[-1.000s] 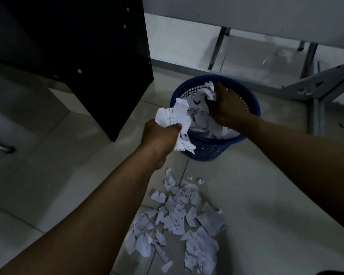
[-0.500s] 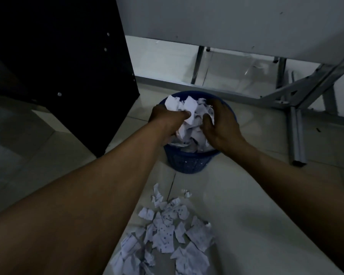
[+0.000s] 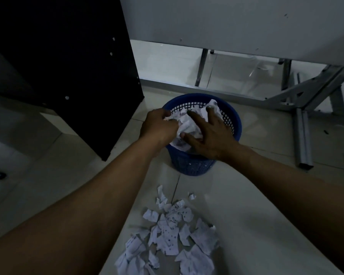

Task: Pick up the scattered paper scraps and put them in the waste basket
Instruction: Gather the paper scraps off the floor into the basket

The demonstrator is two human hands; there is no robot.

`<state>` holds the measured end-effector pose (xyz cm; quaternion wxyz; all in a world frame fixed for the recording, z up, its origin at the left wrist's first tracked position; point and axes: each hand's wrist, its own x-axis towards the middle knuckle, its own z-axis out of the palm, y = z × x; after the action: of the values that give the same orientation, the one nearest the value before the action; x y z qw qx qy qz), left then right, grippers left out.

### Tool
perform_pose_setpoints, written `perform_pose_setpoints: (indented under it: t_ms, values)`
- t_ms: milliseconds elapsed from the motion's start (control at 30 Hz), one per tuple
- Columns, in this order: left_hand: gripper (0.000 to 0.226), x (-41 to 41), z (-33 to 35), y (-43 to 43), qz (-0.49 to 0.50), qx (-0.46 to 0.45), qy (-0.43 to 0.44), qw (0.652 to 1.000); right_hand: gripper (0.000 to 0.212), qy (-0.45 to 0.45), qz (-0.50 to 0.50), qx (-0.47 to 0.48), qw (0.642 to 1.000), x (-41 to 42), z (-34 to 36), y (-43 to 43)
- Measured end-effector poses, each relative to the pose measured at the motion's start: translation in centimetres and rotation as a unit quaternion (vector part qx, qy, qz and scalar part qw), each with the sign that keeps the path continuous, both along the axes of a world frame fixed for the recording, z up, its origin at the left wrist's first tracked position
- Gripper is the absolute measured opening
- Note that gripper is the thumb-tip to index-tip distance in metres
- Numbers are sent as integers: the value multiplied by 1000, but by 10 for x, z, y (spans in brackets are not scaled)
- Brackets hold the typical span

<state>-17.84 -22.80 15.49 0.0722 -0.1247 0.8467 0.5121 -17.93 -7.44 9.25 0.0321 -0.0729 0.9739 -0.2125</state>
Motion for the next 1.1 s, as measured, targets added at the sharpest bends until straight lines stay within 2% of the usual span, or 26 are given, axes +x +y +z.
perform_pose_setpoints:
  t_ms: [100,200,333,500,567,633,733,833,933,1000,1100]
  values:
    - [28,8,-6,-6,16,-21,17,1000,79,-59,59,84,993,-4,-2,-4]
    - [15,15,-10,-13,13,-21,17,1000,72,-137,68,134,979,-11,-6,-10]
    - [11,22,-17,-19,8,-32,12,999,69,-203,55,153,966,-21,-17,-8]
    - [13,29,-25,-27,14,-26,-2,1000,82,-225,44,164,959,-26,-25,-7]
    - [10,33,-28,-29,14,-27,-6,1000,86,-195,36,158,967,-19,-19,-9]
    - [8,37,-30,-31,18,-27,-9,999,76,-140,23,143,979,-10,-10,-12]
    - [12,41,-33,-35,26,-23,-18,999,65,-21,-6,104,994,3,-4,-20]
    - [20,46,-39,-41,30,-22,-23,999,57,112,-26,76,990,13,-7,-29]
    - [24,53,-48,-49,25,-27,-35,999,49,197,45,11,979,24,-13,-42]
    - [25,59,-56,-55,20,-35,-46,998,42,221,111,-24,969,35,-19,-52]
    - [25,68,-69,-61,15,-33,-60,998,28,245,153,-51,956,56,-28,-65]
